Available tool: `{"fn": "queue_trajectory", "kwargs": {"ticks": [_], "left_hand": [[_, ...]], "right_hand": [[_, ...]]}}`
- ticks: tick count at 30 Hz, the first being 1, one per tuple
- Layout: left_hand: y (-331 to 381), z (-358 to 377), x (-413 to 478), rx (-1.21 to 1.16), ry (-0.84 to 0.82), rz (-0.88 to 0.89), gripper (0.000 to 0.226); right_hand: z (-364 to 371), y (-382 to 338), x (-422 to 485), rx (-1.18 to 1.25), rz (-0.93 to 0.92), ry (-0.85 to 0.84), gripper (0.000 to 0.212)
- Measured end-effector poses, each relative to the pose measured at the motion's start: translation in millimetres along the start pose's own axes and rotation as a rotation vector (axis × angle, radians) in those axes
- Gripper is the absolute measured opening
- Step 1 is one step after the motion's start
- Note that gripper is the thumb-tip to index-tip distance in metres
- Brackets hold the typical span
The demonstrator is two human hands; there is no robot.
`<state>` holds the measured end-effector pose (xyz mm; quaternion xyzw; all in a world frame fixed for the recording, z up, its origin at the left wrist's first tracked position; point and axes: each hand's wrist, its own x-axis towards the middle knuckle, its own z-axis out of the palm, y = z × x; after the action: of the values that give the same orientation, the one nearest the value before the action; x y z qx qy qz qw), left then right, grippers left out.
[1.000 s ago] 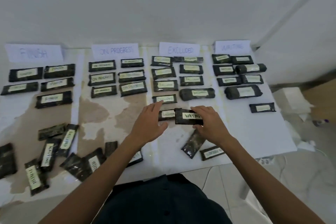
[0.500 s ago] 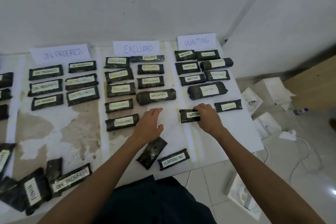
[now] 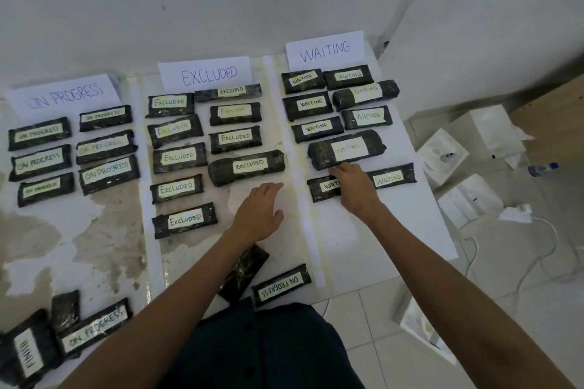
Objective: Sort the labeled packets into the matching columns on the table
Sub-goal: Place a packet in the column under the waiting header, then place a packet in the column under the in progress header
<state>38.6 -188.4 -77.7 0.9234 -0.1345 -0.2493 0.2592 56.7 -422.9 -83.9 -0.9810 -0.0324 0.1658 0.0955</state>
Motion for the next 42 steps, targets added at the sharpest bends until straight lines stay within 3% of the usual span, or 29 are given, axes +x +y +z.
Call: {"fn": "queue_trajectory", "kwargs": {"ticks": [11, 17, 21, 26, 30, 36, 42], "left_hand": [[2.2, -1.2, -26.5, 0.042, 0.03, 0.071, 0.05], [-9.2, 10.8, -61.3, 0.058, 0.012, 0.081, 0.047], [-19.2, 24.2, -81.9, 0.067, 0.007, 0.093, 0.045], [-29.1, 30.3, -100.5, 0.039, 0.038, 0.091, 0.044], [-31.4, 21.6, -111.9, -0.028, 0.093, 0.086, 0.042], [-33.2, 0.7, -128.8, -0.32, 0.204, -0.052, 0.043], [-41.8, -19.7, -138.2, -0.967, 0.127, -0.491, 0.034]], "right_hand": [[-1.1, -19.9, -36.8, 0.091, -0.06, 0.014, 0.056], [9.7, -66.6, -88.2, 0.159, -0.231, -0.26, 0.054], [40.1, -95.3, -114.5, 0.003, -0.382, -0.373, 0.058], [66.4, -112.0, -129.2, -0.196, -0.466, -0.23, 0.041], [60.7, -115.9, -127.2, -0.173, -0.418, -0.184, 0.035], [33.7, -127.8, -124.4, 0.329, -0.096, -0.161, 0.042], [24.5, -183.1, -114.2, 0.925, 0.177, -0.263, 0.043]]}}
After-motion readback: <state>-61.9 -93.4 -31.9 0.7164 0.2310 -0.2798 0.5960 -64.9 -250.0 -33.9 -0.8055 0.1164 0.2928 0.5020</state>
